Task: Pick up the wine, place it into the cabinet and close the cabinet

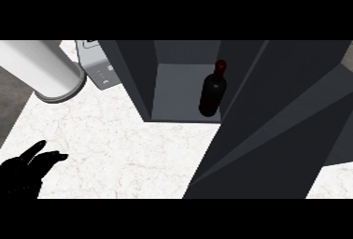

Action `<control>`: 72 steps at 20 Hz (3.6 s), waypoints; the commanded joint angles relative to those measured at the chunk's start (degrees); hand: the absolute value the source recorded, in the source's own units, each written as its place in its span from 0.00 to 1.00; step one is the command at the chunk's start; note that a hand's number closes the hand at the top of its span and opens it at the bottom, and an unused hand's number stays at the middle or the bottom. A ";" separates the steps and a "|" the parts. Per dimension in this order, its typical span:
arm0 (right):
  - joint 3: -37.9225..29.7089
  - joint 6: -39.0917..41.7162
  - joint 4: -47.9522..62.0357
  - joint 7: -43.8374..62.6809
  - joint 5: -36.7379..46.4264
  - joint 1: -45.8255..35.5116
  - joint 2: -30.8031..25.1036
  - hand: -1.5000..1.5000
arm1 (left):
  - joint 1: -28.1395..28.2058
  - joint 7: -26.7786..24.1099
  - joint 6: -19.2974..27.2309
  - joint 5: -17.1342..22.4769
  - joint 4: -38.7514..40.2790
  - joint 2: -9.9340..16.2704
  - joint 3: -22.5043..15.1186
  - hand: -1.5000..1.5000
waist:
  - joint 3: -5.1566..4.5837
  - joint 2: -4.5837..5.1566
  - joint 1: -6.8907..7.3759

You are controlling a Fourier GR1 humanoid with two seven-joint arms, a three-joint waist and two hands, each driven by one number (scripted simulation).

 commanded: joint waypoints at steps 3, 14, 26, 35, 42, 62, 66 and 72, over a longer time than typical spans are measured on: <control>15.83 -9.48 2.62 3.66 6.63 -8.96 1.18 1.00 | 4.88 -1.61 -5.59 5.00 1.43 5.06 7.87 0.00 | -0.11 -0.10 0.71; 16.23 -32.25 10.83 -3.13 12.61 -24.47 0.89 1.00 | 12.07 -3.99 -18.38 6.53 8.52 10.58 13.82 0.00 | -0.25 -0.05 2.33; 3.51 -42.54 30.03 -4.40 6.26 -46.22 1.08 1.00 | 15.94 -4.54 -28.84 6.72 14.04 10.97 18.74 0.00 | -0.08 0.72 2.09; -11.67 -28.61 51.16 -13.41 -7.05 -58.23 1.22 1.00 | 22.34 -3.64 -34.43 6.51 16.23 12.38 25.72 0.00 | 0.10 0.86 2.19; -10.12 -8.97 60.88 -9.83 -22.26 -61.22 1.24 1.00 | 18.65 -0.11 -33.22 7.37 15.92 11.40 28.22 0.00 | 0.09 1.54 2.94; -16.43 21.08 91.64 -13.80 -37.95 -68.36 1.24 1.00 | 22.23 7.01 -36.73 5.59 17.37 5.51 36.44 0.00 | 0.15 0.88 1.20; -17.36 21.33 97.56 -17.87 -38.04 -70.35 1.24 1.00 | 18.44 8.09 -37.68 3.84 19.97 2.89 36.04 0.00 | 0.05 1.29 1.10; -19.20 19.22 99.99 -21.29 -34.95 -70.74 -1.69 1.00 | 20.16 8.95 -40.68 2.77 21.81 3.09 39.01 0.00 | 0.05 1.06 1.26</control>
